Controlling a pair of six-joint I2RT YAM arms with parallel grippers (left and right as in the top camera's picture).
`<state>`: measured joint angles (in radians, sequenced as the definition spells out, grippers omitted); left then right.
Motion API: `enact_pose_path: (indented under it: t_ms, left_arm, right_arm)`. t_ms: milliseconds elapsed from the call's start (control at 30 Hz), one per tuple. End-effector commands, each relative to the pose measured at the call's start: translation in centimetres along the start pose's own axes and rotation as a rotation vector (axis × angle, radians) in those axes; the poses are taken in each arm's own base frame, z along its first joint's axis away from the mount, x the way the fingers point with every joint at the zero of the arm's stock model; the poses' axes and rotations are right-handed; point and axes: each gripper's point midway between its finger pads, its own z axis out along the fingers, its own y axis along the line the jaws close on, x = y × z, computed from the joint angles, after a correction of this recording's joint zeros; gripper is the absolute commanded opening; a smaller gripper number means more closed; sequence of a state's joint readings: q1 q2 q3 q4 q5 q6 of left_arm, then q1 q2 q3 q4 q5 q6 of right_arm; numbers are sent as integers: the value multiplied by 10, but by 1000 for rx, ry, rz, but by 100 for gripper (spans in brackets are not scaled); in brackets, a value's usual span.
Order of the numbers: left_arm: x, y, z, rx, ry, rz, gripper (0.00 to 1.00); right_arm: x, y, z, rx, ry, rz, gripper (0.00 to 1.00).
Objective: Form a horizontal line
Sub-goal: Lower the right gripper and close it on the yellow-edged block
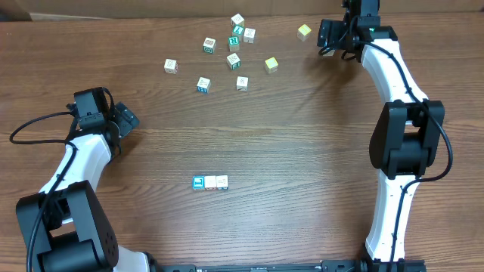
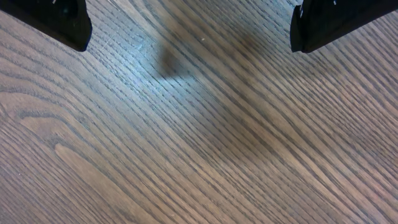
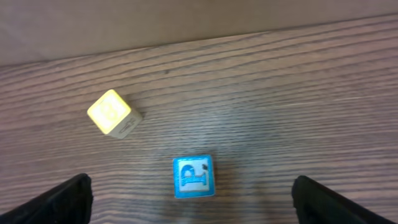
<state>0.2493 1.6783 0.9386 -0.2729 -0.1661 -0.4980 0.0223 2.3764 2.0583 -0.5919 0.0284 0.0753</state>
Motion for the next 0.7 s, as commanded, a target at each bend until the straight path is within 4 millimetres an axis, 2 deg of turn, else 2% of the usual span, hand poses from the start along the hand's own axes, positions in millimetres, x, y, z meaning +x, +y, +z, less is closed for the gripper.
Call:
enact_pose_path:
  t_ms: [0,67,233,367,400,667]
  left_arm:
    - [-8,-1,-3,-3,-22,1,100]
    - [-8,-1,-3,-3,-22,1,100]
    - [-8,-1,-3,-3,-22,1,99]
    - [-8,-1,-3,-3,-22,1,100]
    - [-8,-1,-3,-3,-22,1,100]
    - [-8,-1,-3,-3,-22,1,100]
  right_arm:
    - [10,15,5,-59,27,-6,90]
    - [15,24,6,-95,41,-10,85]
    - [34,67,3,-245,99,-34,80]
    - [49,94,-1,-283,143,-65,81]
    - [53,105,-2,-295,147,-85,84]
    - [66,152,-10,-351,137,-232,86]
